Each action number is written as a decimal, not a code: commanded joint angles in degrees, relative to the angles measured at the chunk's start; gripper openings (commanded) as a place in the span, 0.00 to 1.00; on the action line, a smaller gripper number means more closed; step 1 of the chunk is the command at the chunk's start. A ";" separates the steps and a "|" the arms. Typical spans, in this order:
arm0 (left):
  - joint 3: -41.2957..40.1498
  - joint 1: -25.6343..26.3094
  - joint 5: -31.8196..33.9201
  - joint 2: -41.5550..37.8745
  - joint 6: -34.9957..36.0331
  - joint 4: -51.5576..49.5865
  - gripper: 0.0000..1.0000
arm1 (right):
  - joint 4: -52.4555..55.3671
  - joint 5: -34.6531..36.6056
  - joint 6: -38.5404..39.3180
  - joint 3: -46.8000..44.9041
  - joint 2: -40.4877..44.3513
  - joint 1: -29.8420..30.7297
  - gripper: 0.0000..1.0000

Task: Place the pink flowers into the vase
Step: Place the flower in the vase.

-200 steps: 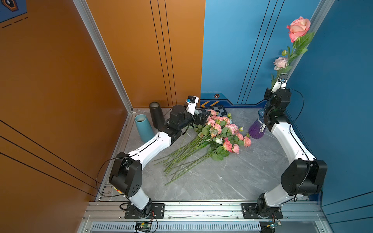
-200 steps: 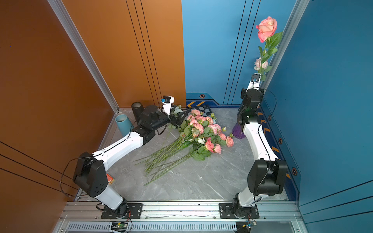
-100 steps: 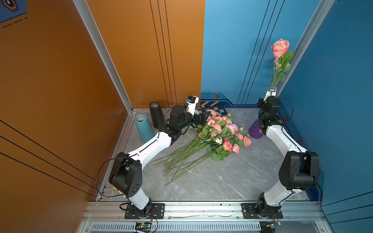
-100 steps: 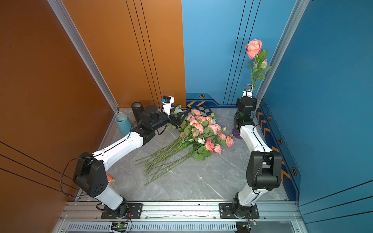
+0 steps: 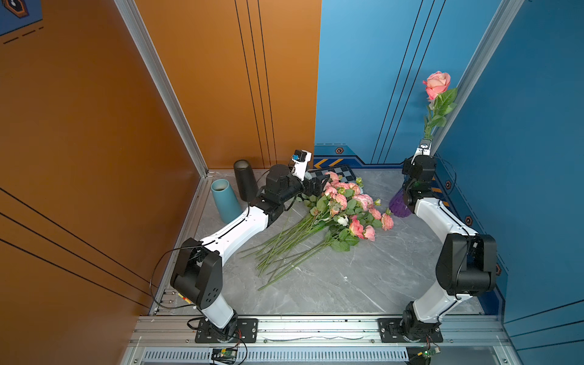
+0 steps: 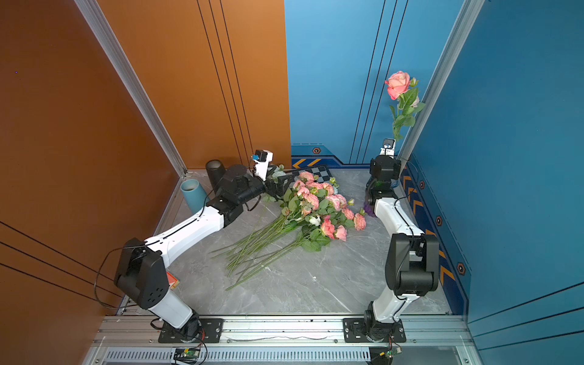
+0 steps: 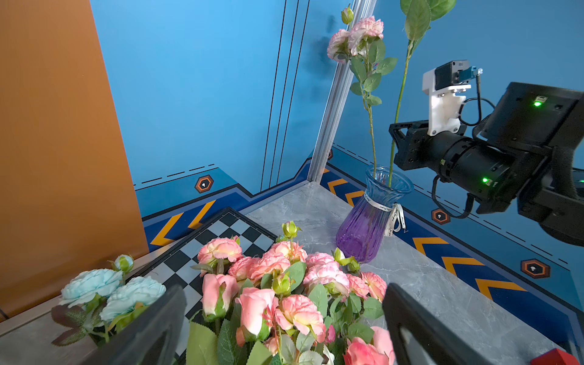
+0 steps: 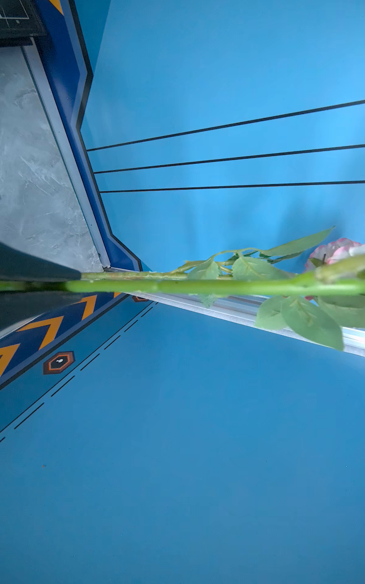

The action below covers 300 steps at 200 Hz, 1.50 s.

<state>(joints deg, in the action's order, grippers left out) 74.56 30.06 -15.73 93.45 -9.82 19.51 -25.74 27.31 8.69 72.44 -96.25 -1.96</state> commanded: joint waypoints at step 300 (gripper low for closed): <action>-6.38 -2.96 -1.15 -6.77 -5.49 0.35 0.98 | 5.73 3.41 -8.95 -4.06 8.04 -0.47 0.59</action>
<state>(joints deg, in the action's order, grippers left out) 70.04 28.38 -15.75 89.25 -13.17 19.51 -22.09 28.82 1.67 69.30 -91.85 -2.70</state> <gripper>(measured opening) 0.985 0.536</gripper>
